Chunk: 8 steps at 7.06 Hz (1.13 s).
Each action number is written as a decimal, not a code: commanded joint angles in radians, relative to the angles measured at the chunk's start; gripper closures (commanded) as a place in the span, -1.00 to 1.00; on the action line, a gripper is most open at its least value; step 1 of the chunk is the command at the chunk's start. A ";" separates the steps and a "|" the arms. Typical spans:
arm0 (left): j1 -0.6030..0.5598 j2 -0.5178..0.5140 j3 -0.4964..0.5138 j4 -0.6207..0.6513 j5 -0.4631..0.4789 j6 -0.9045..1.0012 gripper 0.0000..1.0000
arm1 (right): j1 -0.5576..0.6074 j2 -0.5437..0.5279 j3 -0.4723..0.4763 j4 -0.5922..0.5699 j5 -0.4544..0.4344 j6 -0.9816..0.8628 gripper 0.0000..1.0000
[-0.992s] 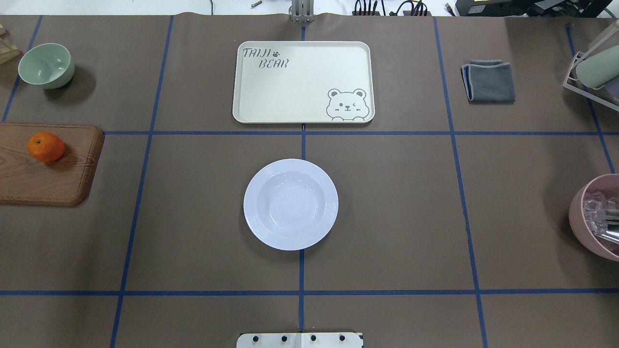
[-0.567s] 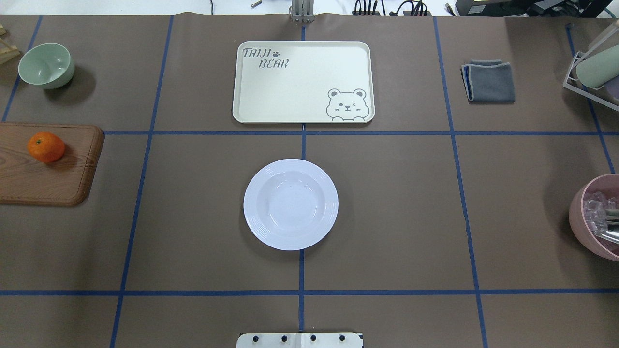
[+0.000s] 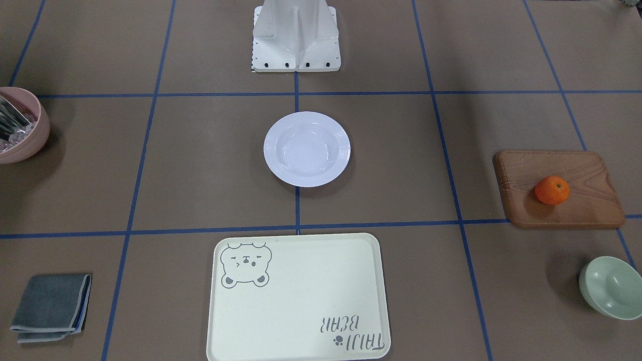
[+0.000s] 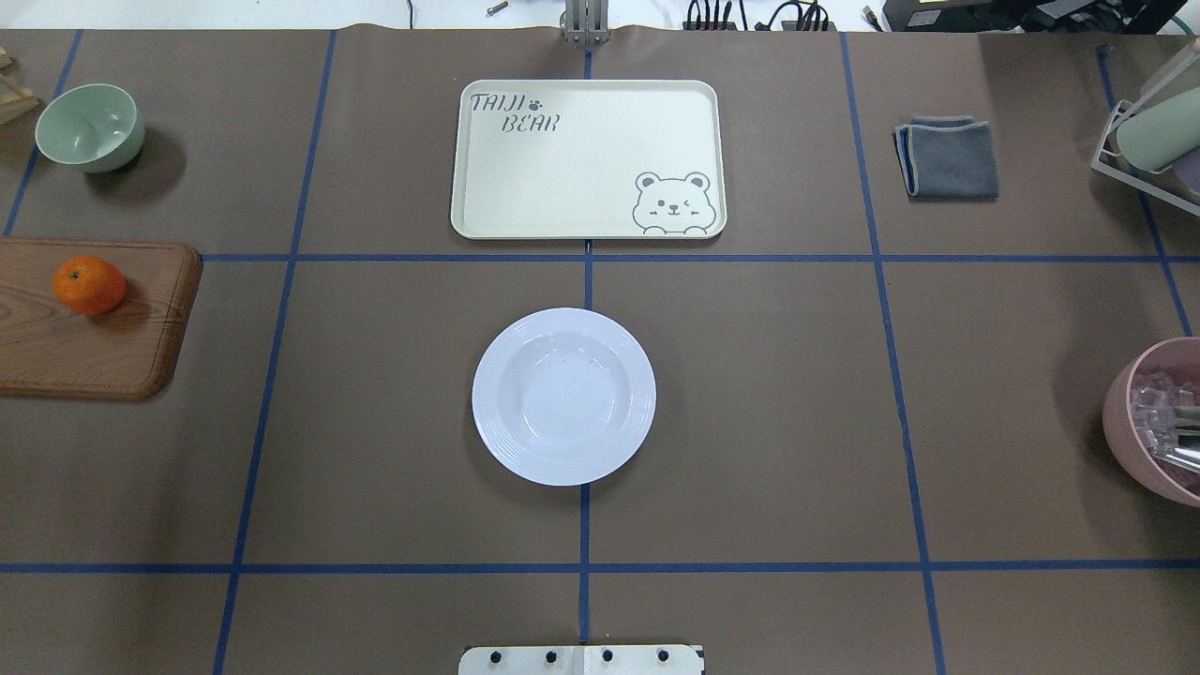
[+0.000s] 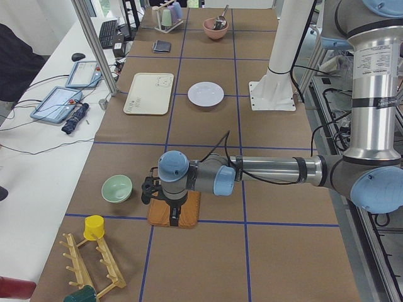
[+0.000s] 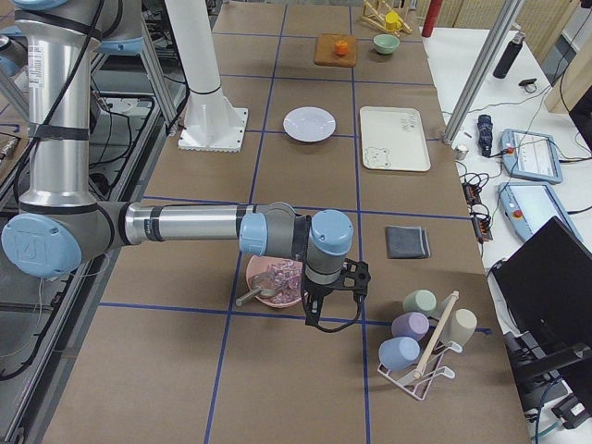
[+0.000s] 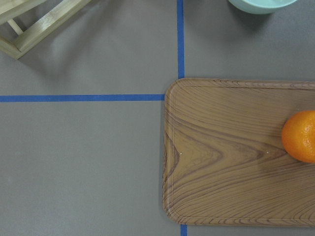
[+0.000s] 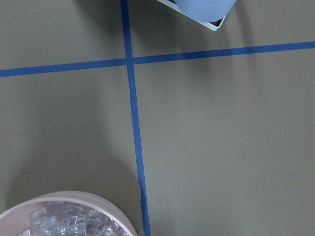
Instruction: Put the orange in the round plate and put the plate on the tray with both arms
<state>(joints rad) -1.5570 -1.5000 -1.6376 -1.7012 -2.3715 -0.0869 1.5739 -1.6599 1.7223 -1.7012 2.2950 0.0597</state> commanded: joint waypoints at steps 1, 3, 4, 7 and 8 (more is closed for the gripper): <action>0.000 0.003 0.001 0.000 0.002 -0.001 -0.98 | 0.000 0.000 -0.003 0.001 0.000 -0.003 -1.00; 0.000 0.000 -0.002 -0.002 0.002 0.002 -0.98 | 0.000 0.002 0.002 0.002 0.004 -0.003 -1.00; 0.002 -0.018 -0.007 -0.002 0.000 -0.002 -0.98 | 0.000 0.005 0.002 0.002 0.004 -0.003 -1.00; 0.047 -0.089 -0.004 -0.003 -0.003 -0.007 -0.98 | -0.006 0.048 -0.004 0.001 -0.008 0.003 -1.00; 0.136 -0.101 0.002 -0.006 -0.003 -0.064 -0.98 | -0.008 0.051 -0.042 0.006 -0.006 0.003 -1.00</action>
<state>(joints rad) -1.4919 -1.5807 -1.6392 -1.7043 -2.3735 -0.1074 1.5678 -1.6126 1.7114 -1.6990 2.2871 0.0613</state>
